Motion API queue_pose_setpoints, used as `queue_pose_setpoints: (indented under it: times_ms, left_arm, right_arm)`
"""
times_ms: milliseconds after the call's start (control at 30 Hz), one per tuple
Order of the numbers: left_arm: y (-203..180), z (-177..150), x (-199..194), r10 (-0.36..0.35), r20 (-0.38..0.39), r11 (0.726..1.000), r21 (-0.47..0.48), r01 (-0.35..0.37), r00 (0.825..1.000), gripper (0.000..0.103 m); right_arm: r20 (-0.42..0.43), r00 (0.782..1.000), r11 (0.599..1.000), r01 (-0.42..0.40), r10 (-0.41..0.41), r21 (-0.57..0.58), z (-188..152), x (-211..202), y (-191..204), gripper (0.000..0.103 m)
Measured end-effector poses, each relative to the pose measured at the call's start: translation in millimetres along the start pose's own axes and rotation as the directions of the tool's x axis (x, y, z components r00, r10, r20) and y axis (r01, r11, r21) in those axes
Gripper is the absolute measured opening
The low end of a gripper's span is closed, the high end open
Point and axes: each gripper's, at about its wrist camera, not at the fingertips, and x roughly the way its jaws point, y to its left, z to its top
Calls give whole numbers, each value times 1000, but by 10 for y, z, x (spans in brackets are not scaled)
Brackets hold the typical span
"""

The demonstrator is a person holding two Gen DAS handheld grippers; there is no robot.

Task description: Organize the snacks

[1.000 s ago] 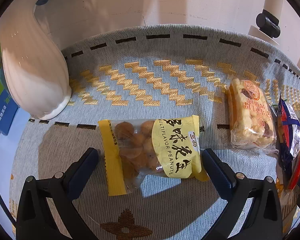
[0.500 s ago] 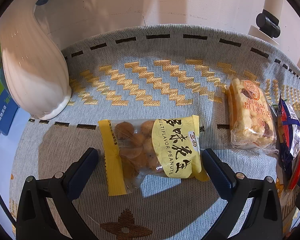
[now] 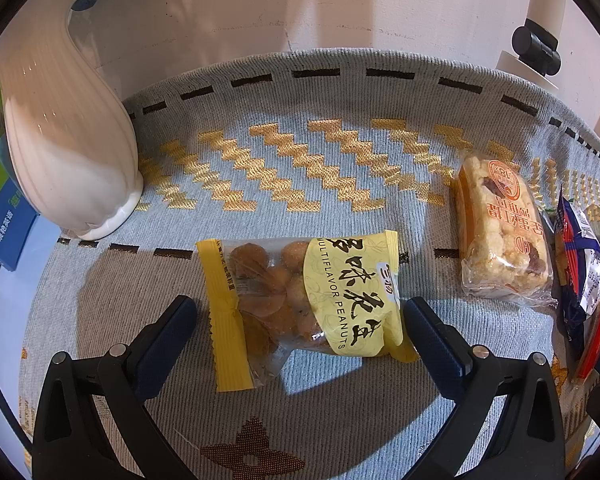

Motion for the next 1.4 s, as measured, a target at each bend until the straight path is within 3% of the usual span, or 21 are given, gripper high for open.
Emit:
queue_pose_setpoints:
  times_ms: [767, 833, 867, 900, 967, 1000, 1033, 1100, 1400]
  left_arm:
    - [-11, -1, 0, 1, -1, 1000, -1, -1, 1000, 103]
    - [3, 1, 1, 1, -1, 1000, 0, -1, 1000, 103]
    - [3, 1, 1, 1, -1, 1000, 0, -1, 1000, 103]
    - [-3, 0, 1, 1, -1, 1000, -1, -1, 1000, 103]
    - [-7, -2, -2, -3, 1, 1000, -2, 3, 1000, 103]
    - [5, -3, -14, -21, 8, 1000, -8, 21, 1000, 100]
    - [54, -22, -83, -47, 30, 999, -16, 48, 998, 83]
    - [126, -48, -148, -123, 61, 991, -39, 126, 991, 73]
    - [152, -77, -181, -153, 76, 985, -71, 158, 985, 71]
  right_arm:
    - [-6, 1000, 1000, 0, 0, -10, -3, -23, 15, 103]
    - [-17, 999, 998, 43, -44, -41, -7, -15, 65, 98]
    - [-16, 998, 997, 59, -60, -48, -9, -10, 81, 87]
    - [-16, 998, 997, 65, -66, -51, -13, -14, 85, 62]
    - [-22, 997, 997, 76, -77, -31, -17, -7, 39, 37]
    - [-24, 998, 998, 55, -55, -16, -17, -9, 9, 36]
    - [-20, 999, 999, 36, -36, -5, -19, -19, -13, 35]
    - [-19, 1000, 1000, 24, -25, -12, -30, -19, 5, 34]
    - [9, 998, 998, -60, 60, -33, -46, -91, 62, 33]
